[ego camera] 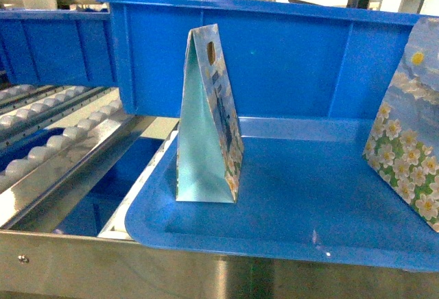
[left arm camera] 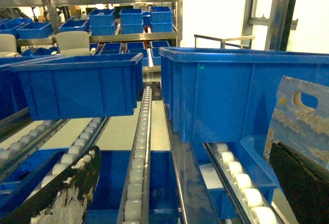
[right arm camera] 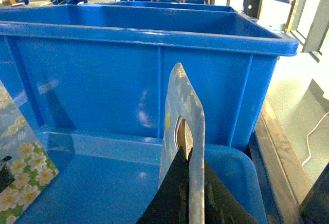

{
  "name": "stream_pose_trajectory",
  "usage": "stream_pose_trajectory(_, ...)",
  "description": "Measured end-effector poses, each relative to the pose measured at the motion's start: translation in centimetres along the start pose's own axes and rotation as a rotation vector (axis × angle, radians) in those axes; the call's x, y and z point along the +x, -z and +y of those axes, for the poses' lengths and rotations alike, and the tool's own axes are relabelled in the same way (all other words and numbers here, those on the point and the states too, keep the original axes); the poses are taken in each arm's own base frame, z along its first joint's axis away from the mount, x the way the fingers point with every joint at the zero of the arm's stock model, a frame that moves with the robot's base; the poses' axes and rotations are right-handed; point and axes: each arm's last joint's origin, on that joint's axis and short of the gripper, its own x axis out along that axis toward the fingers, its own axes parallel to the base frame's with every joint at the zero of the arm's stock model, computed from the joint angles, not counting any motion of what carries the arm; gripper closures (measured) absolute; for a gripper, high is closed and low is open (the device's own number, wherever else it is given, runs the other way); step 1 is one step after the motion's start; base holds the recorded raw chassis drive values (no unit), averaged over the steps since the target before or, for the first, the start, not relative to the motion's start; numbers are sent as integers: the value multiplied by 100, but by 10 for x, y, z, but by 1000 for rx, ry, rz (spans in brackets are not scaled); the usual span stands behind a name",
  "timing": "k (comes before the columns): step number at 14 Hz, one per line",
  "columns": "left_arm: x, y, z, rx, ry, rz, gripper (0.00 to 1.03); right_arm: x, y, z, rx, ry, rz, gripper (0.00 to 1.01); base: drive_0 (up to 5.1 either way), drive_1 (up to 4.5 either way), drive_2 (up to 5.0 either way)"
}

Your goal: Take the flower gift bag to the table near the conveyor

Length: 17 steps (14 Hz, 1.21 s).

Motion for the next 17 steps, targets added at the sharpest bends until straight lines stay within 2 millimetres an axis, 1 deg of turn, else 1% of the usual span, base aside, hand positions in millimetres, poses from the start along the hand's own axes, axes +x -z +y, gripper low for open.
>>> stream_pose_trajectory(3,0,0,0,0,0,0,5,-16,-15,-3,6,-22,-52,99,0,0,0)
stream_pose_trajectory(8,0,0,0,0,0,0,5,-69,-20,-18,11,14,-148,99,0,0,0)
stream_pose_trajectory(10,0,0,0,0,0,0,5,-94,-18,-27,8,49,-175,99,0,0,0)
stream_pose_trajectory(11,0,0,0,0,0,0,5,-103,-16,-31,8,69,-183,99,0,0,0)
stream_pose_trajectory(13,0,0,0,0,0,0,5,-121,-18,-40,2,109,-262,99,0,0,0)
stream_pose_trajectory(15,0,0,0,0,0,0,5,-133,-14,-49,-3,150,-285,99,0,0,0)
stream_pose_trajectory(17,0,0,0,0,0,0,5,-140,-5,-51,0,174,-277,99,0,0,0)
